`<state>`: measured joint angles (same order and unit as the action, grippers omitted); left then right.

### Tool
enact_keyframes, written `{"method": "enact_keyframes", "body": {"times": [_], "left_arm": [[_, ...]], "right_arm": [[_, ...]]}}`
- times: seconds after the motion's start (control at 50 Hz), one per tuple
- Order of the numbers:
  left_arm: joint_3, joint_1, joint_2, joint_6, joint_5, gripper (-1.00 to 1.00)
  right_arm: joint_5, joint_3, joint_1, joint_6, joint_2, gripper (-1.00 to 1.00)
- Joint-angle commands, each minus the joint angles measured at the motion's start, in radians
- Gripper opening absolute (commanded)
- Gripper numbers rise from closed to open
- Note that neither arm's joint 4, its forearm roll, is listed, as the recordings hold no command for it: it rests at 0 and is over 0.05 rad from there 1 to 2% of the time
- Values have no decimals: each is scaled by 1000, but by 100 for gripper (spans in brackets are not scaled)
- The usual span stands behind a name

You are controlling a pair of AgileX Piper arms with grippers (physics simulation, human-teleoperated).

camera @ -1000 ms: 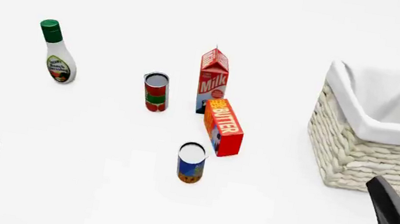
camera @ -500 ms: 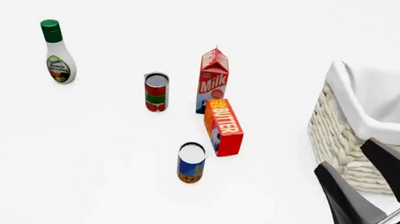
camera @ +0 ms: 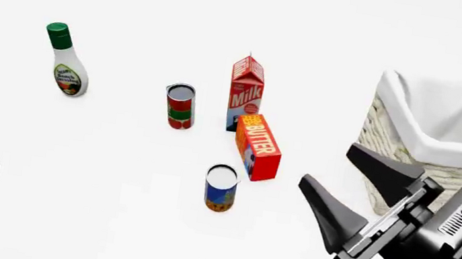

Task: Pick the alphabet soup and place it in the basket.

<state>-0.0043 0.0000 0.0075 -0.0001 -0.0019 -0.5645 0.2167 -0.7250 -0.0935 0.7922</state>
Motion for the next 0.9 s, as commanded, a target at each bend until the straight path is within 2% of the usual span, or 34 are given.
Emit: {"method": "enact_keyframes", "body": {"times": [0.02,0.64,0.9], "left_arm": [[0,0,0,0,0,100],[0,0,0,0,0,100],[0,0,0,0,0,100]], "right_arm": [[-112,26,-51,3,162,100],[-303,88,-76,24,504,100],[-353,109,-66,32,597,100]]}}
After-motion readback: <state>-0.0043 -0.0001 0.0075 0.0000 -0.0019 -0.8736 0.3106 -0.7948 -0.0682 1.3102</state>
